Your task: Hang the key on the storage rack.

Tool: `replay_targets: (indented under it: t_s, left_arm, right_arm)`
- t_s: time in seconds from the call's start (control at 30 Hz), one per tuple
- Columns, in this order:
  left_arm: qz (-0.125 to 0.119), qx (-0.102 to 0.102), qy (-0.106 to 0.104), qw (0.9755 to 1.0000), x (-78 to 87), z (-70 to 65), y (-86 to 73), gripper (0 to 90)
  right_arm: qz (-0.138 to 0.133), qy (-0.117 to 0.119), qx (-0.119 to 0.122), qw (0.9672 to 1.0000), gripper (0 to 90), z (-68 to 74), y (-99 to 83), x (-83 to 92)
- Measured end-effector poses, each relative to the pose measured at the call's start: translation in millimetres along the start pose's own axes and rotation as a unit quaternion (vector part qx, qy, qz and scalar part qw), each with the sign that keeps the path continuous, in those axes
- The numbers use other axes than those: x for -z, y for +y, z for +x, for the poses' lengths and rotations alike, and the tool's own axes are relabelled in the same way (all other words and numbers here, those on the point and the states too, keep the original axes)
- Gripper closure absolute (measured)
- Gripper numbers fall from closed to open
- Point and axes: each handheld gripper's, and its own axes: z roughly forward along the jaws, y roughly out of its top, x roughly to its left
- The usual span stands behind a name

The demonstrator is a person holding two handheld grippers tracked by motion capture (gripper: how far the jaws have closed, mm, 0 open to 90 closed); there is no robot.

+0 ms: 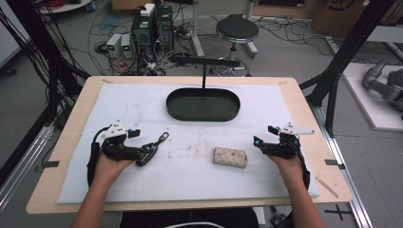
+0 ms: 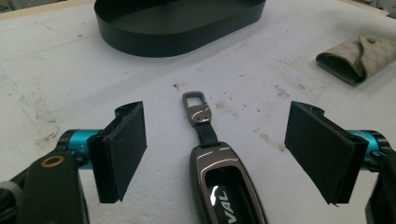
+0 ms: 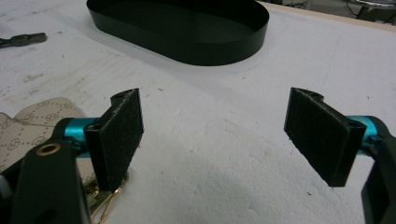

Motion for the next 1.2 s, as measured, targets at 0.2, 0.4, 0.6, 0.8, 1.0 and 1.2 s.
replay_targets:
  t_s: [0.2,0.4,0.6,0.8,1.0,1.2]
  left_arm:
    - [0.001,0.004,0.004,1.0000,-1.1,2.4,-0.7,20.8]
    - [0.000,0.008,0.007,0.9999,0.7,3.6,-1.0,20.8]
    - [-0.003,0.006,0.003,1.0000,-0.7,2.6,0.1,20.8]
    - [0.005,0.002,0.010,0.9999,-4.0,3.4,1.5,20.8]
    - [0.008,0.003,0.011,0.9999,-7.6,2.8,2.8,20.8]
    - [0.017,-0.005,0.010,0.9998,-14.6,-1.0,6.6,20.8]
  right_arm:
    - [0.012,-0.005,0.008,0.9999,20.2,0.4,-0.7,-3.0]
    - [0.018,-0.012,0.020,0.9996,20.2,3.8,-1.4,-2.1]
    - [0.013,-0.015,0.015,0.9997,20.2,5.2,-1.0,1.8]
    - [0.017,-0.018,0.017,0.9995,20.2,5.5,-1.8,0.4]
    - [0.019,-0.017,0.015,0.9996,20.2,5.5,-1.8,-0.7]
    - [0.017,-0.015,0.017,0.9996,20.2,5.3,-1.7,-1.2]
